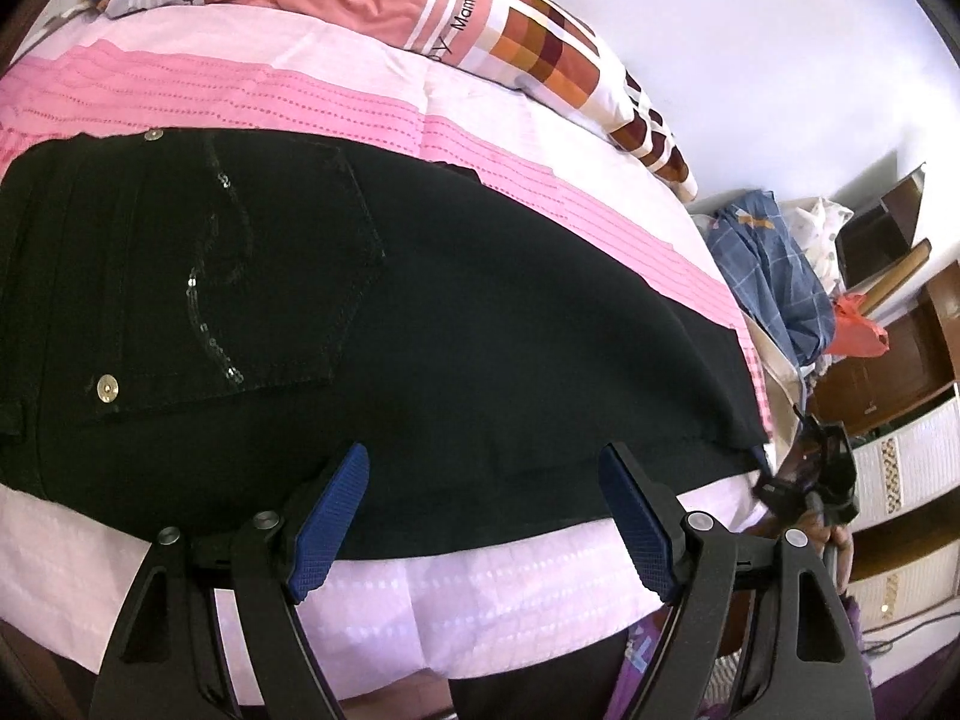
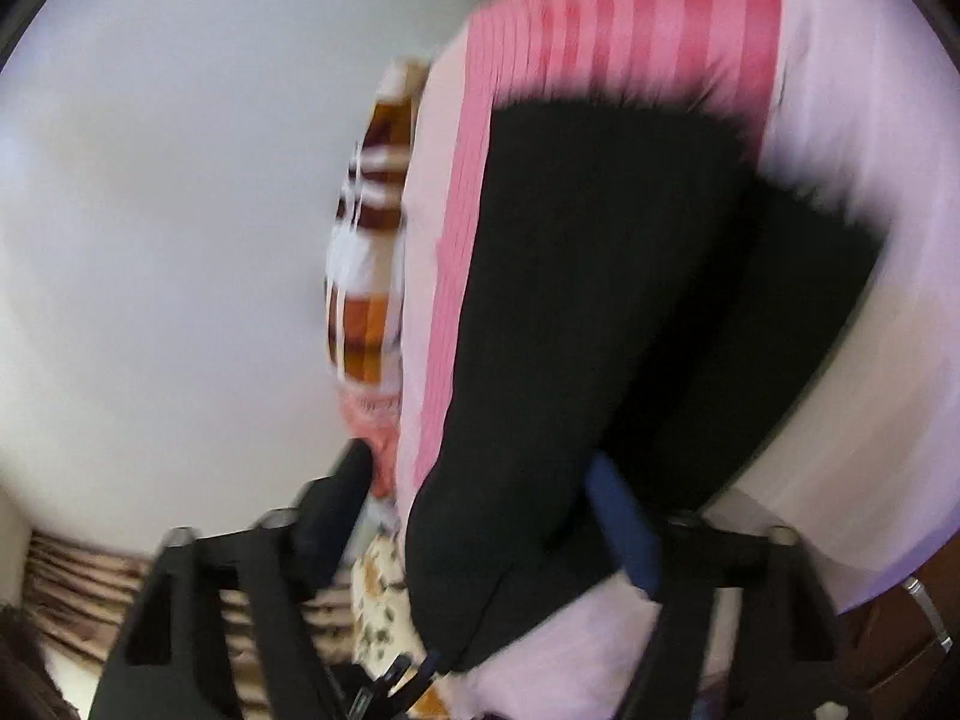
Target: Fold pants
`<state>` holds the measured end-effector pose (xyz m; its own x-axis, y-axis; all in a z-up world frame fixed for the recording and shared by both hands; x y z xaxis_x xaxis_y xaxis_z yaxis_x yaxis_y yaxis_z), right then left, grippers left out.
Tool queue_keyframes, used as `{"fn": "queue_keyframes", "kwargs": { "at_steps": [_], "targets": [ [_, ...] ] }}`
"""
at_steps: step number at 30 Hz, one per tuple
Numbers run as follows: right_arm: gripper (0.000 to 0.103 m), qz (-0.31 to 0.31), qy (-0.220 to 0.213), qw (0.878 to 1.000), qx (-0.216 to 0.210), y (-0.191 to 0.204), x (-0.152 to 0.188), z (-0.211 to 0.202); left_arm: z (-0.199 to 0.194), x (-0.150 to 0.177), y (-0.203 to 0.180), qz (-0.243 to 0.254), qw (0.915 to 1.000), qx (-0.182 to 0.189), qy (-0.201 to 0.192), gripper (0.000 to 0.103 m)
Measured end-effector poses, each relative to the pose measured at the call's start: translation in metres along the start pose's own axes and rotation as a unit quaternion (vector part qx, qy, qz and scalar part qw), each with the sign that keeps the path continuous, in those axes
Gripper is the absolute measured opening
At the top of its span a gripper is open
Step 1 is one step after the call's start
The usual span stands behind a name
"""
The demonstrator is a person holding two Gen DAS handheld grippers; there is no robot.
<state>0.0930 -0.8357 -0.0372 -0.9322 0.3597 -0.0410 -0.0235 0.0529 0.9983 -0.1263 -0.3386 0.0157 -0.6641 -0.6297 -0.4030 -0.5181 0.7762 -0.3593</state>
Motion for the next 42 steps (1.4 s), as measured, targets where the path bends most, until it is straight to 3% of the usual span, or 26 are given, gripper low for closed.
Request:
{"fn": "queue_keyframes", "kwargs": {
  "at_steps": [2, 5, 7, 16, 18, 21, 22, 23, 24, 25, 26, 28, 33, 37, 40, 42],
  "targets": [
    [0.073, -0.004, 0.031, 0.999, -0.005, -0.004, 0.018, 0.024, 0.001, 0.001, 0.001, -0.006, 1.0000, 0.005, 0.003, 0.079],
    [0.074, -0.058, 0.053, 0.997, 0.024, 0.009, 0.037, 0.052, 0.002, 0.003, 0.004, -0.014, 0.9998, 0.013, 0.005, 0.079],
    [0.075, -0.051, 0.072, 0.996, 0.031, 0.007, 0.044, 0.068, 0.003, 0.006, 0.006, -0.020, 0.9996, 0.017, 0.009, 0.079],
    [0.081, -0.123, 0.068, 0.988, 0.070, 0.018, 0.085, 0.111, 0.008, 0.011, 0.010, -0.022, 0.9993, 0.029, 0.007, 0.079],
    [0.083, -0.126, 0.066, 0.987, 0.068, 0.020, 0.093, 0.116, 0.009, 0.011, 0.012, -0.023, 0.9993, 0.030, 0.009, 0.079],
    [0.083, -0.108, 0.101, 0.988, 0.034, 0.019, 0.108, 0.128, 0.008, 0.010, 0.016, -0.026, 0.9992, 0.030, 0.006, 0.079],
    [0.083, -0.115, 0.106, 0.987, 0.042, 0.020, 0.113, 0.132, 0.006, 0.010, 0.018, -0.027, 0.9992, 0.030, 0.004, 0.079],
    [0.081, -0.126, 0.102, 0.985, 0.053, 0.021, 0.115, 0.133, 0.005, 0.010, 0.020, -0.028, 0.9992, 0.029, 0.001, 0.079],
    [0.063, -0.132, 0.101, 0.984, 0.059, 0.021, 0.117, 0.135, 0.003, 0.009, 0.023, -0.029, 0.9992, 0.026, -0.004, 0.079],
    [0.040, -0.133, 0.112, 0.983, 0.061, 0.020, 0.118, 0.138, 0.002, 0.009, 0.025, -0.029, 0.9993, 0.024, -0.006, 0.079],
    [0.007, -0.127, 0.131, 0.981, 0.068, 0.017, 0.120, 0.143, 0.000, 0.008, 0.027, -0.030, 0.9993, 0.022, -0.010, 0.079],
    [0.006, -0.098, 0.142, 0.981, 0.083, 0.006, 0.122, 0.144, -0.002, 0.008, 0.031, -0.031, 0.9994, 0.014, -0.011, 0.079],
    [0.005, -0.042, 0.137, 0.988, 0.057, 0.003, 0.135, 0.126, -0.013, 0.004, 0.040, -0.024, 0.9994, -0.005, -0.026, 0.079],
    [0.004, -0.031, 0.139, 0.988, 0.054, 0.011, 0.154, 0.107, -0.020, 0.004, 0.047, -0.014, 0.9990, -0.023, -0.036, 0.079],
    [0.004, -0.027, 0.136, 0.987, 0.081, 0.003, 0.162, 0.096, -0.018, 0.005, 0.053, -0.015, 0.9989, -0.032, -0.032, 0.079],
    [0.004, -0.021, 0.139, 0.989, 0.053, 0.001, 0.160, 0.097, -0.016, 0.007, 0.056, -0.021, 0.9988, -0.032, -0.029, 0.079]
  ]
}}
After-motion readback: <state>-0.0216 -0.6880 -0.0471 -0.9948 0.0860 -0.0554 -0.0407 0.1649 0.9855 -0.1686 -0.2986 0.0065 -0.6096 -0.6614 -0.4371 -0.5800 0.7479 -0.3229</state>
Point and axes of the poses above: each gripper's, at about its wrist camera, not at the fingertips, and z roughly the way its jaws point, y to its left, x to its underside, the point moved 2 cm from there along z, roughly the way its jaws point, and after that the axes turned 14 degrees about -x, right-handed, at the moved point
